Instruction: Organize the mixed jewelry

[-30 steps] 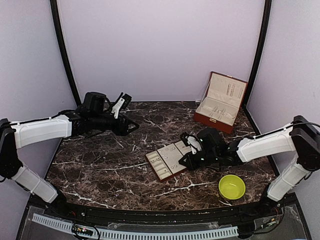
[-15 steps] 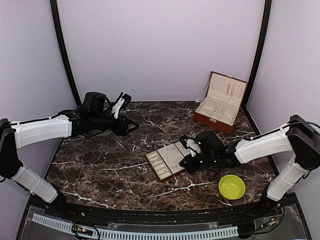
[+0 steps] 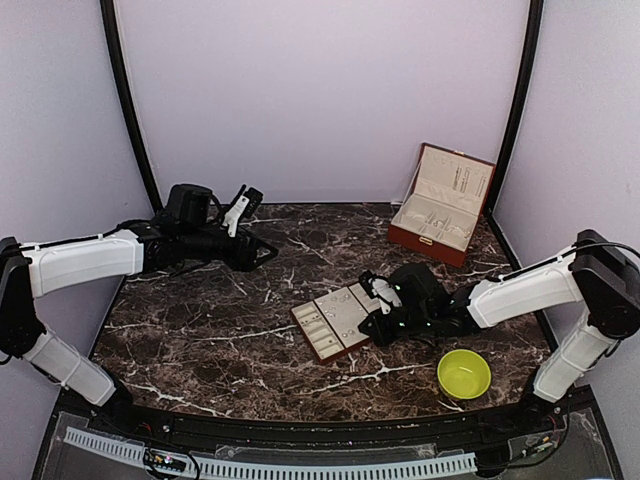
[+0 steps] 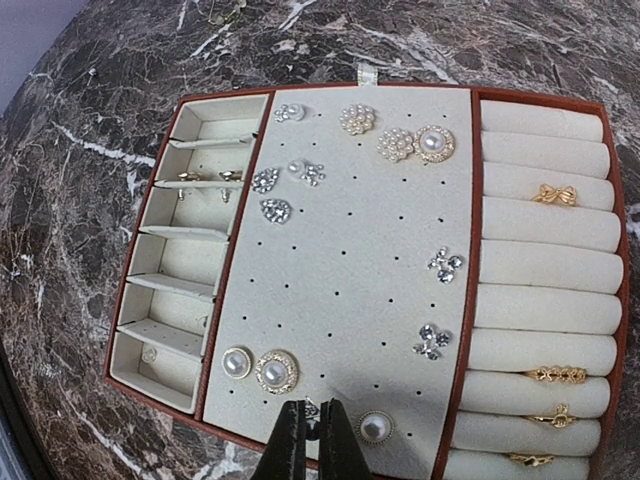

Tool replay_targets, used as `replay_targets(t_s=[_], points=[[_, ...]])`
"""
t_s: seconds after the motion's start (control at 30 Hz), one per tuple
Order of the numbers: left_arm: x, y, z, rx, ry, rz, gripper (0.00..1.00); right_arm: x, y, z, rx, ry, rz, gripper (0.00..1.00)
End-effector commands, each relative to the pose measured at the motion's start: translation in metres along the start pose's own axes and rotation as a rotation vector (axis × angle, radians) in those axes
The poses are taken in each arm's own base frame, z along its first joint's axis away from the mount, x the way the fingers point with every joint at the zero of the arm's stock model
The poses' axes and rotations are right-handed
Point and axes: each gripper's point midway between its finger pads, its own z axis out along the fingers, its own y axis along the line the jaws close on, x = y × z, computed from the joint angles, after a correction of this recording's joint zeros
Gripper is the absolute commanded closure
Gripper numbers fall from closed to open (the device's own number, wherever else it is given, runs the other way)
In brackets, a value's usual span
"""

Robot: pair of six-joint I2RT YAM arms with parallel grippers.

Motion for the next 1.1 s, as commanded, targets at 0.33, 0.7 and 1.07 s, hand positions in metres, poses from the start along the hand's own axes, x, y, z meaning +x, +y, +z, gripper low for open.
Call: replay_targets(t_s=[0.33, 0.7, 1.07], points=[[-0.003, 0.0, -0.006, -0.003, -0.014, -0.001, 0.42, 0.0, -0.005, 0.001, 0.043, -0.017, -0.025, 0.96], [0.0, 0.0, -0.004, 0.002, -0.006, -0.008, 0.42, -0.006, -0.009, -0.002, 0.068, -0.046, -0.019, 0.96], [0.0, -0.001, -0.003, 0.005, -0.005, -0.009, 0.42, 0.002, -0.008, 0.0, 0.05, -0.025, -0.018, 0.96]])
